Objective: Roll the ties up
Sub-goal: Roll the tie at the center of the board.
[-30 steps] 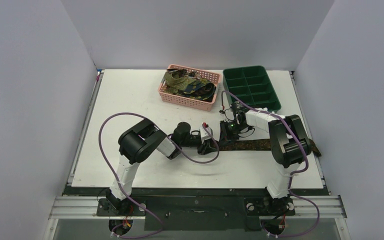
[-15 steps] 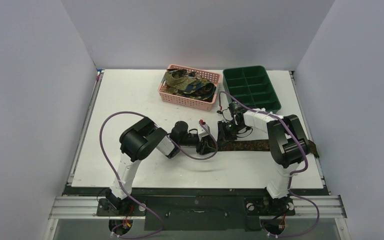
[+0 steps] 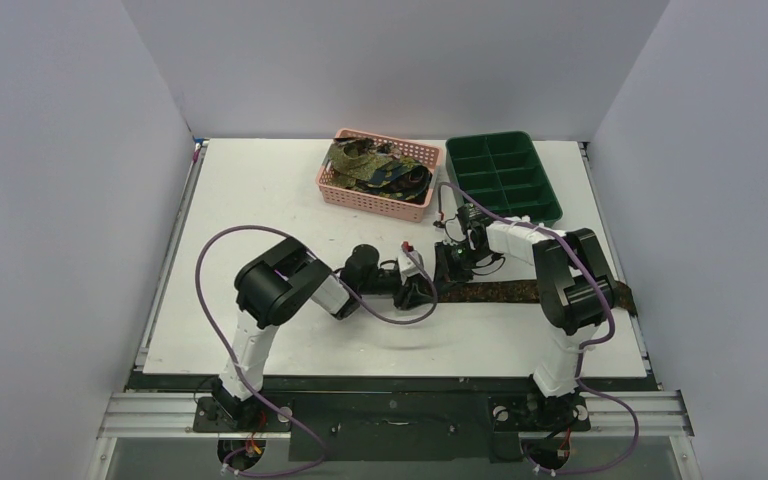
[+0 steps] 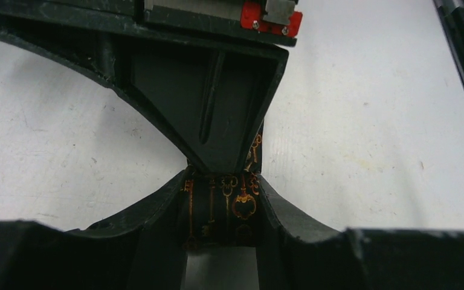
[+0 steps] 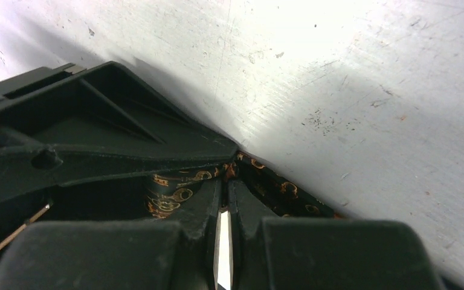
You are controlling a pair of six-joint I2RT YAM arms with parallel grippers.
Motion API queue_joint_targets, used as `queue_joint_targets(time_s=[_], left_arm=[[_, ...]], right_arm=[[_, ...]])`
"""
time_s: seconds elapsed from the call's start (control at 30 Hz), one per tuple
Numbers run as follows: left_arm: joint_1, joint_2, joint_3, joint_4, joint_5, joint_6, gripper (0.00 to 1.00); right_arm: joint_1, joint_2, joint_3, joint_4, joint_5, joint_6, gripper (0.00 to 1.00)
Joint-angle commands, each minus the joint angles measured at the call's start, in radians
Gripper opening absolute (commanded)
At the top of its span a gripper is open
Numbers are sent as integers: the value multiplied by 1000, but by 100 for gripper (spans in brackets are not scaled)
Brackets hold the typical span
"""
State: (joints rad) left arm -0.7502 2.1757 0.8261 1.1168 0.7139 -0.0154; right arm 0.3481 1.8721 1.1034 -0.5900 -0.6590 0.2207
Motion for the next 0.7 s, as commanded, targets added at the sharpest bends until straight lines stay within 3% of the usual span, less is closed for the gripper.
queue_joint_targets(time_s=[0.0, 0.1, 0.27, 0.5, 0.67], left_arm=[[-32, -38, 83, -626, -200, 215, 16], [-31, -38, 166, -934, -244, 310, 13], [-23, -11, 265, -1220, -260, 428, 10], [-23, 7, 324, -1338, -241, 438, 10], [-29, 2, 320, -1370, -245, 451, 10]], right_arm=[[20, 29, -39, 35, 101, -36, 0], [-4, -9, -19, 10, 43, -49, 10], [-70, -56, 9, -61, -65, -76, 25], [-111, -175, -33, -73, -121, -54, 32], [-103, -190, -62, 39, -160, 60, 34]])
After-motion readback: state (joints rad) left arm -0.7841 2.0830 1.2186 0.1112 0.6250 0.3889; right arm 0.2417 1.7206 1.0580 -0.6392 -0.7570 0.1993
